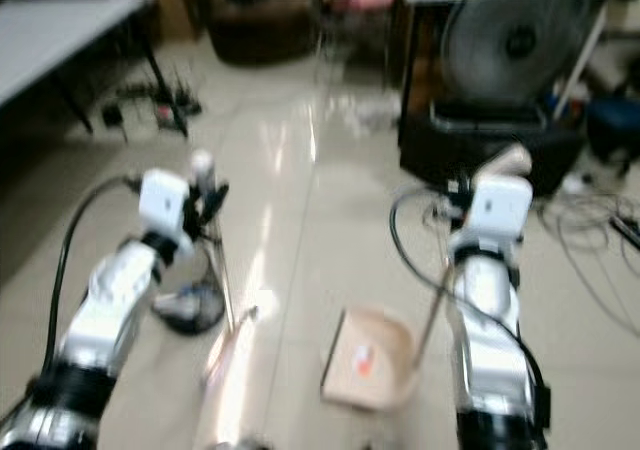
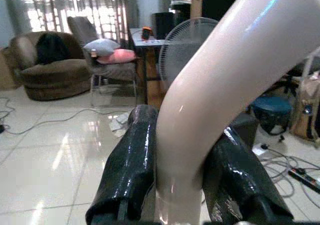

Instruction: Sweep floor

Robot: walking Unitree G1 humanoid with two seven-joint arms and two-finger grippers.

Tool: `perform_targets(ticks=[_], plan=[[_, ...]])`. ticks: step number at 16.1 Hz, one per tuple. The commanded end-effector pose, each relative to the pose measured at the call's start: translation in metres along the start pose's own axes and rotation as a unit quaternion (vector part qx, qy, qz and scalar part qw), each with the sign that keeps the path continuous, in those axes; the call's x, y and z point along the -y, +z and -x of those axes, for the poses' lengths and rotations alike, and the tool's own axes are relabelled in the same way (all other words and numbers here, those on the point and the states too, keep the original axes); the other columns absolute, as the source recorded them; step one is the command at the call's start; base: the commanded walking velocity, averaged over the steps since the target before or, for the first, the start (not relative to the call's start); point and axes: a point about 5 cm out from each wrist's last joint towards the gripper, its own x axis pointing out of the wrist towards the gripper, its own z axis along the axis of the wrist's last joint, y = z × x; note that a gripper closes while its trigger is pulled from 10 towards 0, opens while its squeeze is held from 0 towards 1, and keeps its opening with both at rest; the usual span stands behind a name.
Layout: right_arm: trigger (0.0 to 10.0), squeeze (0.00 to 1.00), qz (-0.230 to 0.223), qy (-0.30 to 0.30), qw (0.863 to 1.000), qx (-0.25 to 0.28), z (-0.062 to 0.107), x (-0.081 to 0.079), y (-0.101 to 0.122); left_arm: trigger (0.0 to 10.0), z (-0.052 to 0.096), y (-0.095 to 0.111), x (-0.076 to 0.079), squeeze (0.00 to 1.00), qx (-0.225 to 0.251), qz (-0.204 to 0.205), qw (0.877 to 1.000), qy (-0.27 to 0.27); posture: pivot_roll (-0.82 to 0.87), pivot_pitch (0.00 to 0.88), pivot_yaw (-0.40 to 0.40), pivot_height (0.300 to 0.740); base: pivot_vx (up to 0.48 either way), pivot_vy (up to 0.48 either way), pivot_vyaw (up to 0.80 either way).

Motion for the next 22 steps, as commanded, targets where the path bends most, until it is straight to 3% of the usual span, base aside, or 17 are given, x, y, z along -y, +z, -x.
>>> perform_targets(ticks=[1,8,10,17,22], plan=[[10.0,0.0,-0.021,0.009,1.0,0.02,-0.0014,-0.0046,0.0099,10.0,-0.0039,0.0099,-0.005,0.0,0.015,-0.012,1.0,0.005,0.01,0.063,0.115,0.74,0.0,0.0,0.0],[10.0,0.0,-0.037,0.006,0.999,0.02,0.0008,-0.0027,0.0108,10.0,-0.0082,0.0158,0.0008,0.0,0.029,-0.01,1.0,-0.005,0.0,0.071,0.111,0.74,0.0,0.0,-0.62],[10.0,0.0,-0.012,0.009,1.0,0.02,0.0014,-0.0023,0.0096,10.0,-0.0083,0.0157,0.0016,0.0,0.03,-0.009,0.999,-0.005,0.0,0.069,0.11,0.74,0.0,0.0,0.0],[10.0,0.0,-0.011,0.021,0.999,0.022,-0.001,-0.0053,0.0114,10.0,-0.0081,0.0139,0.0017,0.0,0.028,-0.016,0.999,-0.007,0.0,0.062,0.103,0.74,0.0,0.0,0.0],[10.0,0.0,-0.029,0.018,0.999,0.014,-0.002,-0.0039,0.0099,10.0,-0.01,0.0152,0.0022,0.0,0.031,-0.014,0.999,-0.007,0.0,0.062,0.107,0.74,0.275,0.0,-0.08]])
